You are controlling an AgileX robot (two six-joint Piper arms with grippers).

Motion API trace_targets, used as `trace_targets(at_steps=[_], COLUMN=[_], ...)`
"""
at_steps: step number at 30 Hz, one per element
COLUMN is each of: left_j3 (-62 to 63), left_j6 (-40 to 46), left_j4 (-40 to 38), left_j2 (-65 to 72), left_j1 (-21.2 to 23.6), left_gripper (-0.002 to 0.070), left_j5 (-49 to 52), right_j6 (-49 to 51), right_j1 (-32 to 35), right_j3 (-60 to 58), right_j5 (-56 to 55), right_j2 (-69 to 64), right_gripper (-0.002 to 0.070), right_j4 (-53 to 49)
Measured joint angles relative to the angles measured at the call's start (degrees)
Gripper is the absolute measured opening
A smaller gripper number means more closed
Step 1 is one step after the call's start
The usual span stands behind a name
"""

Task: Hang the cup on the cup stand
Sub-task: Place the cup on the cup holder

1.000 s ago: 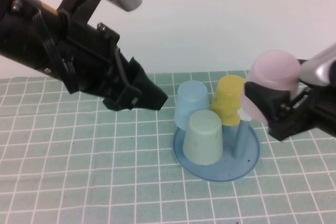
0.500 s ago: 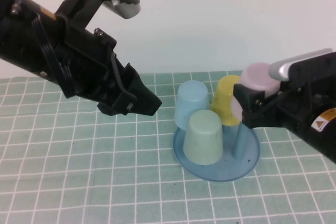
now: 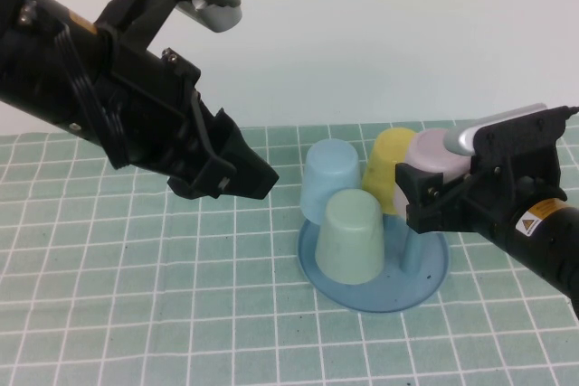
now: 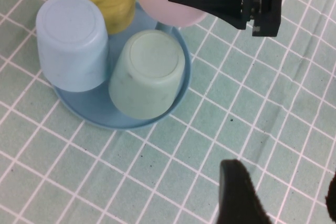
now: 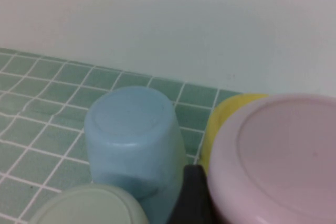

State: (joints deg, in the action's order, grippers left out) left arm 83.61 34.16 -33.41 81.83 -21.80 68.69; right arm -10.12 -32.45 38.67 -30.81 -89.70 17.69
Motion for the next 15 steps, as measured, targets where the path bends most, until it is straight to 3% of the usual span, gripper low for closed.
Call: trace_targets(at_steps=[5, 10, 15], left_j3=[0.00, 0.00, 0.00], left_j6=[0.63, 0.63, 0.63], left_j4=[0.00, 0.00, 0.00], left_j2=[0.00, 0.00, 0.00], left_j1=[0.00, 0.00, 0.00], left_gripper=[0.0344, 0.0344, 0.0344], left_j5=[0.00, 0.00, 0.00], right_j6=[0.12, 0.12, 0.23], right_j1=[0.00, 0.00, 0.00], right_j3=[0.00, 0.17, 0.47], right_j5=[0.81, 3.17, 3.78], right_j2=[-0.03, -0.03, -0.13], right_gripper=[0.0592, 0.0668, 0.0689], right_j4=[-0.37, -0.49, -0.54])
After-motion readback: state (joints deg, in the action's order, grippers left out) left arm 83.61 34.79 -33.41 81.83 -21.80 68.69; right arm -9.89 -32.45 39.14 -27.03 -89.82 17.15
